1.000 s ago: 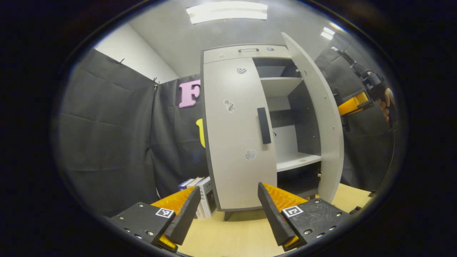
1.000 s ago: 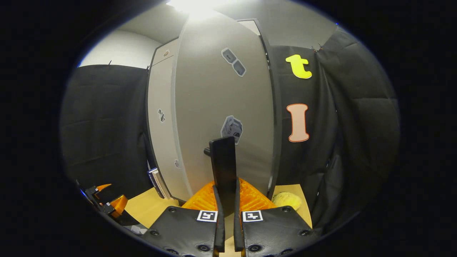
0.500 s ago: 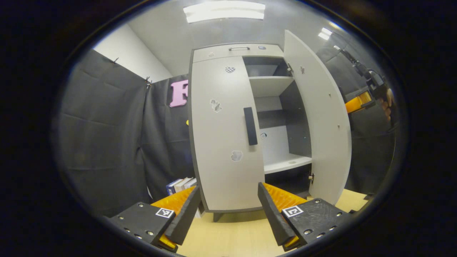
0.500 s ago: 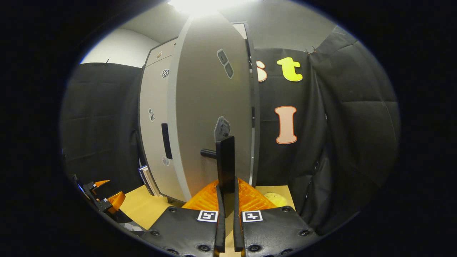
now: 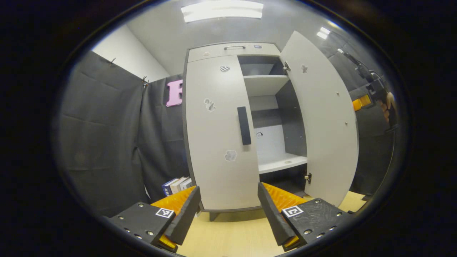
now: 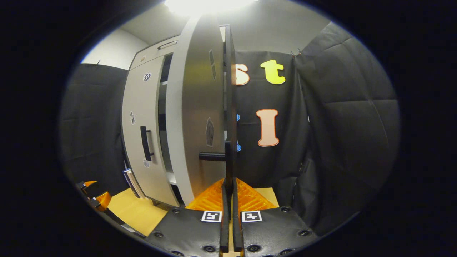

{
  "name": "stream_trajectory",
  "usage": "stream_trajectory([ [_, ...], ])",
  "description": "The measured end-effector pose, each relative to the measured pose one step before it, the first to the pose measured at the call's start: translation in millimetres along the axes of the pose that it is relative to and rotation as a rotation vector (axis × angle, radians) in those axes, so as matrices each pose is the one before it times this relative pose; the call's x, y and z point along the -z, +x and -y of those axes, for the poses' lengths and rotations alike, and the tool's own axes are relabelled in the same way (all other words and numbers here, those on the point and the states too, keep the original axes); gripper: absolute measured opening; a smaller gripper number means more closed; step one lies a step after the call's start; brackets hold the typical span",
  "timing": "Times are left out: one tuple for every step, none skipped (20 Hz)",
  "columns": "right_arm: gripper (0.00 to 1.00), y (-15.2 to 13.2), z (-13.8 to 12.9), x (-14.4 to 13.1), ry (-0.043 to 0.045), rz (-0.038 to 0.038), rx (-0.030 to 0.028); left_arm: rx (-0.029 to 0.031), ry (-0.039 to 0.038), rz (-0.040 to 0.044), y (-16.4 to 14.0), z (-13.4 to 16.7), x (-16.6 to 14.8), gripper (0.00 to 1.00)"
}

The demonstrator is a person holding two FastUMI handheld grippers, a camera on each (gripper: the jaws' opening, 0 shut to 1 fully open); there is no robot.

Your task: Open the right door of the double-door shoe cabinet with the right hand, and open the left door with the left hand.

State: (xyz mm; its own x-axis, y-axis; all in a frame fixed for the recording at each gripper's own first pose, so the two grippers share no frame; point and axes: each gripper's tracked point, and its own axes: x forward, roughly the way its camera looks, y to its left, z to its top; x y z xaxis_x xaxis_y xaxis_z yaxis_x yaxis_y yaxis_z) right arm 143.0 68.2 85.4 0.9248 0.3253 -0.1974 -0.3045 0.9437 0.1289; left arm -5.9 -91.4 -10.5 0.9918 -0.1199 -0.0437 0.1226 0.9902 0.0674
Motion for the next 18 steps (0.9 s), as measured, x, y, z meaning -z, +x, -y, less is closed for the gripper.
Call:
stream_trajectory([
  [0.07,0.05,-0.01,0.52,0.00005,0.00325,0.00533,0.00226,0.00107,-0.00083,0.80,2.53,-0.93,0.94],
  [0.08,-0.77,3.28,-1.83,-0.00203,0.00717,0.00160,0.00400,0.00138,0.00016,1.13,2.72,-1.50,0.94],
  [0.08,-0.78,0.90,-0.65,-0.00191,0.00495,-0.00429,0.00368,0.00141,0.00064,2.92,1.90,-1.38,0.94],
  [0.08,0.72,0.55,-0.14,-0.00259,0.00355,0.00211,0.00493,0.00009,0.00210,2.68,2.27,-2.98,0.94],
  [0.08,-0.52,1.03,-0.71,-0.00176,0.00287,-0.00233,0.00583,-0.00069,0.00260,1.72,2.32,-1.03,0.94],
  [0.10,-0.62,-2.80,0.99,0.00663,0.00112,-0.01035,0.00766,-0.00050,0.00202,5.50,3.34,-3.13,0.94],
  [0.10,-1.04,0.48,-0.27,0.00585,0.00285,0.00527,0.00559,-0.00029,0.00337,5.02,1.66,-2.45,0.94],
  [0.11,1.54,4.99,0.84,-0.00992,0.00322,0.02437,0.00669,-0.00143,0.00442,5.12,2.43,-3.86,0.94],
  [0.12,-3.44,8.46,-1.67,-0.02004,0.00760,0.03348,0.00575,-0.00222,0.00580,4.88,2.75,-4.35,0.94],
  [0.14,0.36,8.58,-1.16,-0.02029,0.00578,0.03081,0.00645,-0.00432,0.00755,6.52,2.92,-5.38,0.94],
  [0.13,0.12,5.78,-0.01,-0.01221,0.00403,0.01752,0.00801,-0.00549,0.00898,6.52,6.58,-4.27,0.94],
  [0.18,-3.48,2.59,-0.55,-0.00878,0.00365,0.01183,0.00891,-0.00326,0.00865,7.05,3.46,-5.45,0.94],
  [0.24,-0.87,3.49,-0.91,-0.00607,0.00743,0.01161,0.00806,0.00071,0.00714,8.43,2.79,-3.59,0.94],
  [0.47,1.79,3.21,-1.39,-0.00800,0.01447,0.01409,0.00715,-0.00023,0.00654,9.20,3.30,-5.47,0.94],
  [0.70,0.97,5.93,-1.43,-0.00877,0.01020,0.02268,0.00817,-0.00704,0.00584,8.12,3.04,-3.09,0.94],
  [0.94,1.00,4.00,0.23,-0.00797,0.00432,0.01868,0.00860,-0.00998,0.00563,7.49,3.54,-4.11,0.94],
  [0.98,0.11,5.38,1.66,-0.00549,-0.00118,0.02149,0.00502,-0.00663,0.00366,5.18,3.54,-2.67,0.94],
  [0.96,-3.20,4.16,0.27,-0.00440,-0.00275,0.02129,0.00195,-0.00174,0.00083,7.72,1.30,-3.22,0.94],
])
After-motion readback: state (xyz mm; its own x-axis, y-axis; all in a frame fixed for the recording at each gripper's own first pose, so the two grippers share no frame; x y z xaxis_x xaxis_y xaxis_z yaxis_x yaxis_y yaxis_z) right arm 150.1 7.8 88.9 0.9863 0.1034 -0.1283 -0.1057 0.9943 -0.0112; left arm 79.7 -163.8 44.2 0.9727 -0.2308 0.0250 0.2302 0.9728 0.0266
